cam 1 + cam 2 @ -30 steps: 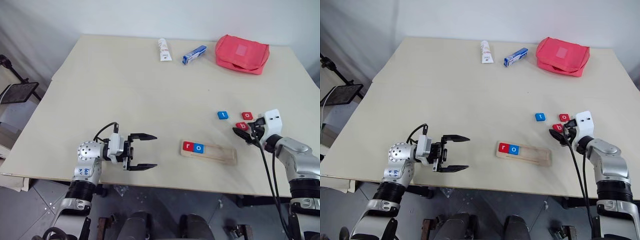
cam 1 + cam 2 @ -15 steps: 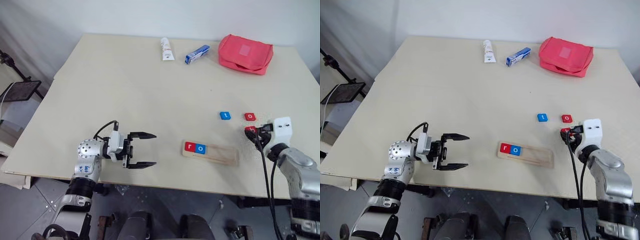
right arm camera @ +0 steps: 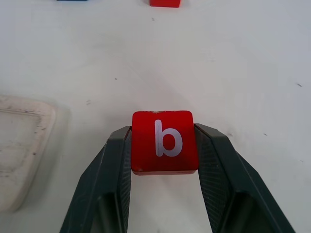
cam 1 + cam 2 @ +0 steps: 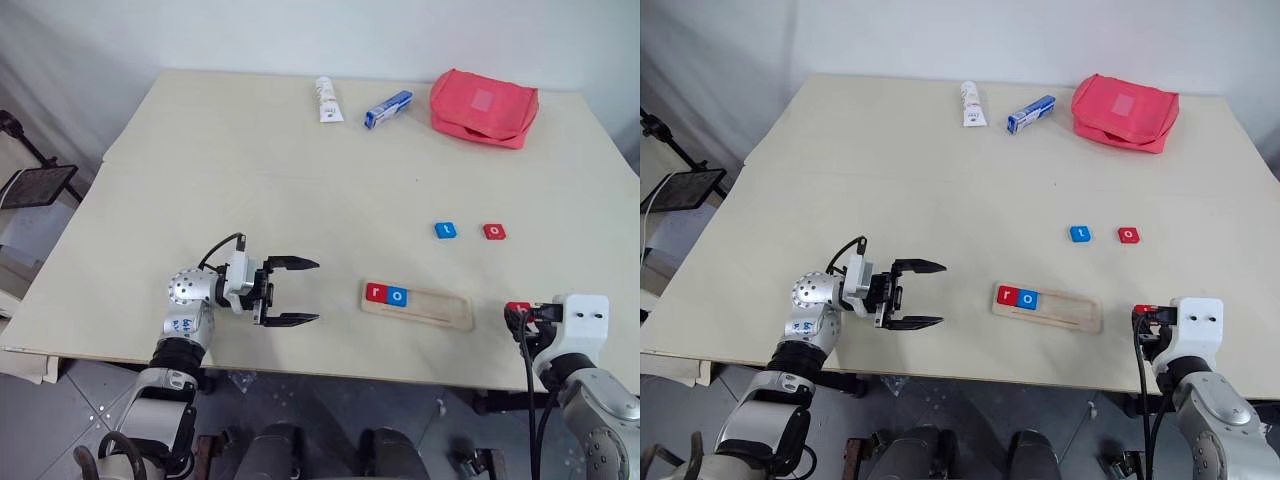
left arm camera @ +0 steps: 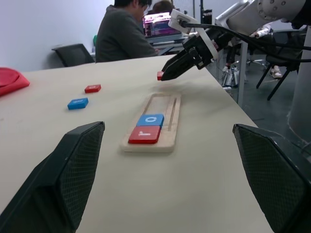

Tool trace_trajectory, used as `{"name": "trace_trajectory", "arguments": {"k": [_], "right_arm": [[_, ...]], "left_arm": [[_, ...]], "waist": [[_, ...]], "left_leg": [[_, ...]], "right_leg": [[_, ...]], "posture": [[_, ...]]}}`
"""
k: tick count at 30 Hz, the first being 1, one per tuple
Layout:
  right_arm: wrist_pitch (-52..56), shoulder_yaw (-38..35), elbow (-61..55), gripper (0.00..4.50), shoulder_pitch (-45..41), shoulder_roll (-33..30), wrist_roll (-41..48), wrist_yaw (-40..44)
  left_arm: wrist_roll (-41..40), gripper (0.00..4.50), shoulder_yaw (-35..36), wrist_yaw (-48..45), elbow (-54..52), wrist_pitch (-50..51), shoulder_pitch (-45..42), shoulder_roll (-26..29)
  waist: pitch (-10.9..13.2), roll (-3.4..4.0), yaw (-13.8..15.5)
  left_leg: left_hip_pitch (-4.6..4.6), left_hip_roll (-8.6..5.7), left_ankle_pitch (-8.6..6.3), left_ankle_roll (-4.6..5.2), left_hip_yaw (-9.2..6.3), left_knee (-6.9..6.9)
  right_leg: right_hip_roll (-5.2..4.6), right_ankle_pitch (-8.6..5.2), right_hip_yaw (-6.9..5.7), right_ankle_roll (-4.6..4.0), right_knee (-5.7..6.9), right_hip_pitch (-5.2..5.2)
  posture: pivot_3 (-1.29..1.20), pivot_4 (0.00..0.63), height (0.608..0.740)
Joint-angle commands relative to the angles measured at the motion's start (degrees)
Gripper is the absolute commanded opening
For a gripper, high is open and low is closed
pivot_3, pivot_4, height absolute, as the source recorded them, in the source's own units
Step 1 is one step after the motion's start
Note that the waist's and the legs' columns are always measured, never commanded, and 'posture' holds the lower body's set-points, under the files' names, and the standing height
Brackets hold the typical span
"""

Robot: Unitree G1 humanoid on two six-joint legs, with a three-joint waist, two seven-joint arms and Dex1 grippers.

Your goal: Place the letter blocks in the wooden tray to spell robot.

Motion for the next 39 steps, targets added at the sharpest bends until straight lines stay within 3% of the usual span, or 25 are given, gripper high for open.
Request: {"name": "trace_trajectory", "arguments": {"k": [1,3,12,19,26,32,39], "right_arm": [[-2.3,-1.3,0.9,1.47,-0.7,-0.2,-0.3,-0.1],[-2.9,-0.9,1.3,1.47,-0.9,-0.2,-0.1,0.5],[-4.0,-2.5,-0.9,4.44,1.3,-1.4,1.6,3.0],[-5.2,-5.4,-2.5,4.44,6.9,-14.2,3.5,16.5],[-16.2,-3.1,10.1,4.44,8.3,-35.9,-0.3,40.9],[-30.0,9.2,29.8,4.44,-6.0,-45.6,-6.2,53.9],[-38.4,21.7,46.9,4.44,-23.1,-45.3,-12.2,62.2]], "left_arm": [[-0.4,4.50,-0.3,-3.3,-0.3,-0.7,-0.8,-0.2],[-0.4,4.50,-0.4,-3.3,-0.7,-0.5,-0.7,-0.2],[-0.6,4.50,-1.2,-1.1,-6.7,1.7,2.7,0.0],[-0.5,4.50,-1.4,1.9,-11.7,3.5,5.5,-0.4],[-0.2,4.50,-1.9,2.7,-12.9,3.5,6.9,-0.8],[-0.1,4.50,-2.3,2.1,-12.9,2.8,7.8,-0.6],[0.0,4.50,-2.2,3.2,-15.6,2.9,9.7,0.0]], "waist": [[0.0,0.00,0.0],[0.0,0.00,0.0],[0.0,0.00,0.1],[0.0,0.03,0.2],[0.0,0.02,0.2],[0.0,0.02,0.1],[0.0,0.03,0.2]], "left_leg": [[0.00,0.00,0.00,0.00,0.01,0.00],[0.00,-0.01,0.00,0.00,0.00,0.00],[0.00,-0.02,-0.01,0.01,-0.02,-0.02],[-0.01,-0.03,-0.02,0.04,-0.01,-0.01],[0.00,-0.01,-0.03,0.10,0.06,0.01],[0.01,0.03,-0.03,0.09,0.08,0.04],[-0.10,0.06,-0.03,0.10,-0.02,0.10]], "right_leg": [[0.00,0.00,0.00,0.00,0.00,0.00],[-0.01,0.00,0.01,0.00,0.00,0.00],[-0.02,0.00,0.04,0.00,0.00,0.01],[-0.01,0.00,0.10,0.00,-0.12,0.06],[-0.01,0.02,0.07,0.03,-0.32,0.21],[-0.03,0.02,-0.05,0.04,-0.39,0.23],[-0.05,0.03,-0.22,0.06,-0.47,0.24]], "posture": [[0.00,0.150,0.740],[0.00,0.150,0.740],[0.00,0.150,0.740],[0.00,0.150,0.740],[0.00,0.150,0.740],[0.00,0.150,0.740],[0.00,0.150,0.740]]}}
